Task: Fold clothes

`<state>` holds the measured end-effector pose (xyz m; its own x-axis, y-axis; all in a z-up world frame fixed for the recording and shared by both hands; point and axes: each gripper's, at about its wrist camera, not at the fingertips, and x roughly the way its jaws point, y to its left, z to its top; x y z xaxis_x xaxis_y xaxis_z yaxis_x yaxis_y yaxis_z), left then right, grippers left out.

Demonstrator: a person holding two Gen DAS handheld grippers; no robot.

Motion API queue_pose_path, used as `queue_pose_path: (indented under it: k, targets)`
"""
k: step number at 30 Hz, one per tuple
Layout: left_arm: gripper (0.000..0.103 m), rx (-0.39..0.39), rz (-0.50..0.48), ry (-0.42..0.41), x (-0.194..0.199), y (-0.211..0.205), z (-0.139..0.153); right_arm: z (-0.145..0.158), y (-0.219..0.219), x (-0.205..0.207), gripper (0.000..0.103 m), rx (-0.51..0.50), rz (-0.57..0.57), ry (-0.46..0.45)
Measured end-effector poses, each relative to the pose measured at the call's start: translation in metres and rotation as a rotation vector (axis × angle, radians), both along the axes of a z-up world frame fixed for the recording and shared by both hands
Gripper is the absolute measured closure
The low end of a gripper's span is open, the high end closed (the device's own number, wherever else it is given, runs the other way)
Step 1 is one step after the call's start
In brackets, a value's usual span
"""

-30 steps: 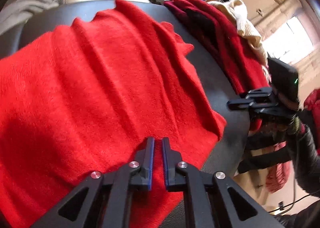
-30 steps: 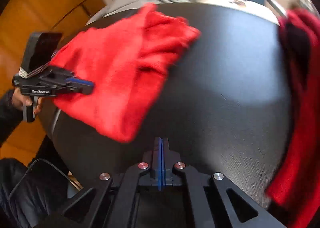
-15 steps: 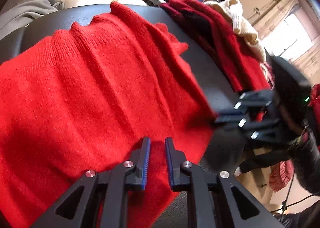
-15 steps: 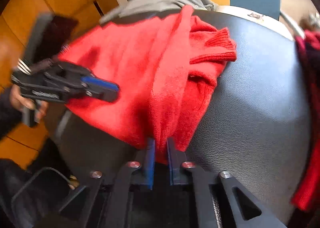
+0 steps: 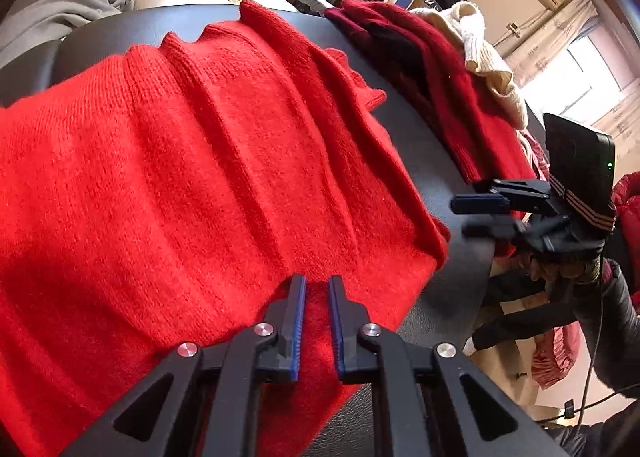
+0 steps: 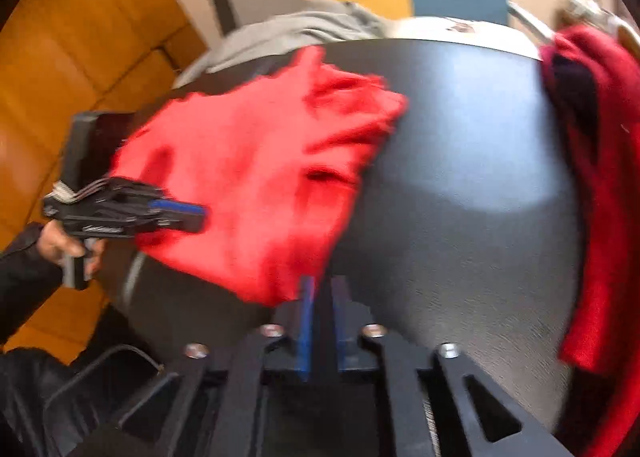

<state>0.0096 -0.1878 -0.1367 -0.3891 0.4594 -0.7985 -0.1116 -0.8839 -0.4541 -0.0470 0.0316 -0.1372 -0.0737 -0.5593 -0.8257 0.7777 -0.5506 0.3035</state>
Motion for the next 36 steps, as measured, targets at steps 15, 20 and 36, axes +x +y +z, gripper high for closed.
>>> queue_pose_path:
  k: [15,20,36]
  targets:
    - [0.094,0.007,0.026,-0.008,0.004,0.001,-0.004,-0.027,-0.026,0.008,0.103,0.214,0.033,0.072]
    - [0.093,0.026,0.069,0.04,0.011,0.002,-0.002,-0.001,-0.02,0.013,0.103,0.157,-0.026,0.095]
    - [0.074,0.188,0.578,0.289,0.232,-0.205,0.054,-0.01,-0.125,0.064,0.074,0.002,0.093,0.0]
